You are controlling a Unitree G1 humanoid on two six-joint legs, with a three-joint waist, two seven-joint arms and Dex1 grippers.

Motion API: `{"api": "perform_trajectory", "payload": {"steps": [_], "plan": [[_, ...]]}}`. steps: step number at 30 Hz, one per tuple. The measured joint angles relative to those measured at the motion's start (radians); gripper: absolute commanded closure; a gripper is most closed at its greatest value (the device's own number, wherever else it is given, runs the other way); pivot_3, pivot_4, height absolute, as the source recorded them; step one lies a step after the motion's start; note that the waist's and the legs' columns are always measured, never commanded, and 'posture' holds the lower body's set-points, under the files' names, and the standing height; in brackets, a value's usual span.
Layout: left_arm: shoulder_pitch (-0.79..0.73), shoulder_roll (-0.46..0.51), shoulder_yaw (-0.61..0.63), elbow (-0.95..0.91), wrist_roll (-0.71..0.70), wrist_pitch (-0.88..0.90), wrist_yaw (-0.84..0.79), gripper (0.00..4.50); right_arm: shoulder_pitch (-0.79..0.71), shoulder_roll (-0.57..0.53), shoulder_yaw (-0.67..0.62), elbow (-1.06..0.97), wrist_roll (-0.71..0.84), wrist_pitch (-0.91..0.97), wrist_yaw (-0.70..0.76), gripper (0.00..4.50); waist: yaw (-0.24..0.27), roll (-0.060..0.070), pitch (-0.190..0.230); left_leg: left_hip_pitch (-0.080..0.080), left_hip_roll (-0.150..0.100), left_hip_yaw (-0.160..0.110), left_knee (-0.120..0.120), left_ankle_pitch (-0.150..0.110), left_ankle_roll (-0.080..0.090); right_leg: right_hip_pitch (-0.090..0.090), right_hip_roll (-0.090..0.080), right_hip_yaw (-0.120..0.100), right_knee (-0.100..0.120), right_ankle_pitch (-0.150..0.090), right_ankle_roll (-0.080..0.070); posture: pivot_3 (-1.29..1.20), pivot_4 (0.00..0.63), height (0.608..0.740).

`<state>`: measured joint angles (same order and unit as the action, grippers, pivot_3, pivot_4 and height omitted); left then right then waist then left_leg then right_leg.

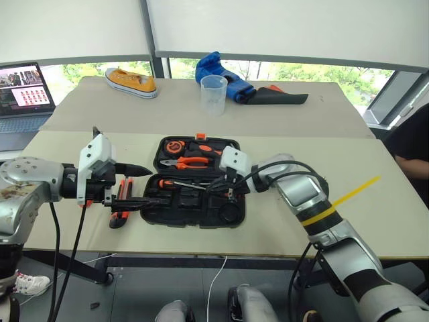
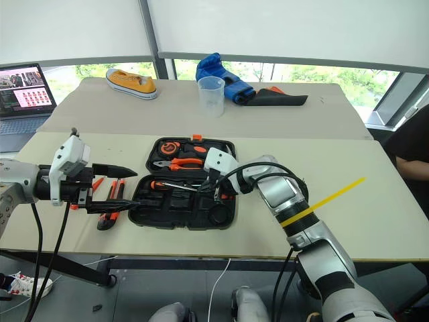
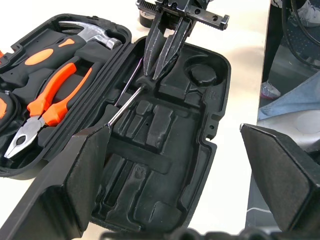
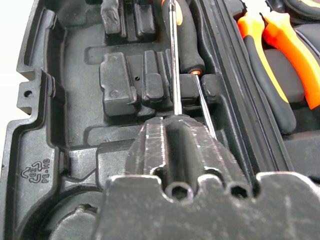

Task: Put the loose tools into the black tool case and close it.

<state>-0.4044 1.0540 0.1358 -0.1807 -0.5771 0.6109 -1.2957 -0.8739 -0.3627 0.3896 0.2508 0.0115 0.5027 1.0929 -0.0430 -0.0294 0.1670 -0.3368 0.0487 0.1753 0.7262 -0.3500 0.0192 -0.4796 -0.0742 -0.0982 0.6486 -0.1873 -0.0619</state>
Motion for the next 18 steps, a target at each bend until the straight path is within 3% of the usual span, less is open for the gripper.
{"api": "perform_trajectory", "payload": {"steps": [14, 16, 18], "plan": [[-0.008, 0.000, 0.000, 0.002, 0.013, -0.006, -0.005, 0.00, -0.065, 0.008, -0.052, -0.049, 0.058, 0.098, -0.003, 3.82, 0.000, 0.000, 0.000, -0.001, 0.000, 0.000, 0.000, 0.000, 0.000, -0.001, 0.000, 0.000, 0.000, 0.000, 0.000, 0.00, 0.150, 0.724], [-0.008, -0.002, 0.000, 0.002, 0.020, -0.016, -0.006, 0.00, -0.074, 0.017, -0.053, -0.014, 0.055, 0.089, -0.018, 4.32, 0.000, 0.000, 0.000, -0.001, 0.000, 0.000, 0.000, 0.000, 0.000, -0.001, 0.000, 0.000, 0.000, 0.000, 0.000, 0.00, 0.150, 0.724], [-0.008, -0.007, -0.002, 0.003, 0.024, -0.023, -0.006, 0.00, -0.073, 0.028, -0.047, 0.048, 0.043, 0.056, -0.034, 4.49, 0.000, 0.000, 0.000, -0.001, 0.000, 0.000, 0.000, 0.000, 0.000, -0.001, 0.000, 0.000, 0.000, 0.000, 0.000, 0.00, 0.150, 0.724]]}}
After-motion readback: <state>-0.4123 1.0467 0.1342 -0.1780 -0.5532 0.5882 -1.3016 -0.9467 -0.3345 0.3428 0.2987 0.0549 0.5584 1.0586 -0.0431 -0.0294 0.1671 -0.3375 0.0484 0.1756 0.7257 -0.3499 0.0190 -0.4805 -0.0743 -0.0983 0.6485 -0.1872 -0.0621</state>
